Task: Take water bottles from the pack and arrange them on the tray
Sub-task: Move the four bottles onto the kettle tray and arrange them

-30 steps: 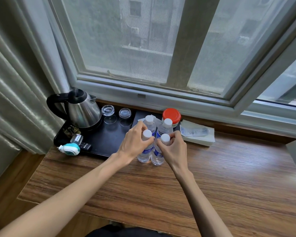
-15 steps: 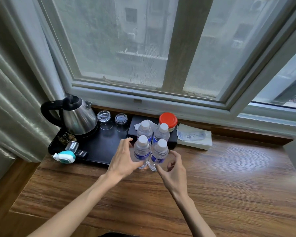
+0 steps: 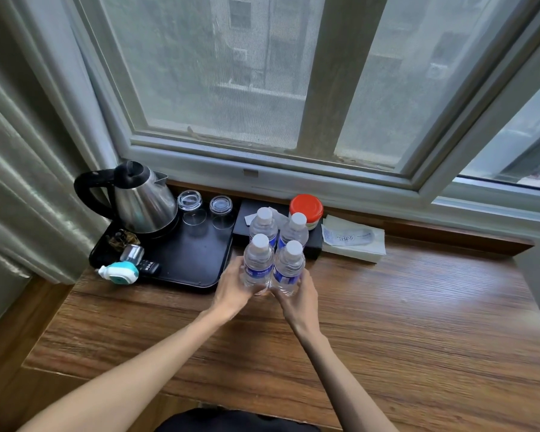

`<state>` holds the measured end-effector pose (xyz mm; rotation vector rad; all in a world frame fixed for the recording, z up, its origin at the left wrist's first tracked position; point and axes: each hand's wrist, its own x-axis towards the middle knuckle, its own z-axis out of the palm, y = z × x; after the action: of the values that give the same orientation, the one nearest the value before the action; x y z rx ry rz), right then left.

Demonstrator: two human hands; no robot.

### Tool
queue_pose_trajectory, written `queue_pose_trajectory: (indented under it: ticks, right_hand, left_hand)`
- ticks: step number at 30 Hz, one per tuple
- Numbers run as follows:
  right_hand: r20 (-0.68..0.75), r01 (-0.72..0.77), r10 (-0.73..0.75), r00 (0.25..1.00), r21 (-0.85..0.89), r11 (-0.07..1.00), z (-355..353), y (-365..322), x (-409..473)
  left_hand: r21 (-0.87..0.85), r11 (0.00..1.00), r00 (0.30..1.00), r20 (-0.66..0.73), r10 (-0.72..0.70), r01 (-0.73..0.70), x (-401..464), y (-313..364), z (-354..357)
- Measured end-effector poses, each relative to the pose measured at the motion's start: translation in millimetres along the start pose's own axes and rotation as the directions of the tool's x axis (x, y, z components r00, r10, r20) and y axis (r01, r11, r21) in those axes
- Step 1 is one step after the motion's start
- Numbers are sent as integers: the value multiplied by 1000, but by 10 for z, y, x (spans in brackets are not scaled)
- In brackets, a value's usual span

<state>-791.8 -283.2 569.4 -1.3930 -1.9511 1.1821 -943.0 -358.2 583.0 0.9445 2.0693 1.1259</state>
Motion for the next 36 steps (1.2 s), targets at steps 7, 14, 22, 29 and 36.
queue_pose_trajectory:
  ticks: [7, 14, 22, 29, 36]
  right_hand:
    - [-87, -30, 36, 996, 78, 997, 59, 16, -73]
    - [-133, 35, -18, 991, 127, 991, 324, -139, -359]
    - [-97, 105, -90, 991, 162, 981, 960, -754, -229]
    - [-77, 84, -75, 994, 116, 990, 1534, -1146, 221]
    - [-92, 42, -29, 995, 134, 990, 1748, -1215, 491]
  left_hand:
    - [-89, 996, 997, -80, 22, -29, -84, -2, 34]
    - [-180, 984, 994, -106, -14, -5, -240, -219, -312]
    - [-154, 988, 982, -187, 4, -33, -31, -406, -1124]
    - [-106, 994, 967, -251, -47, 21, 520, -646, -1511]
    - [-52, 998, 965, -258, -45, 33, 900, -723, -1509]
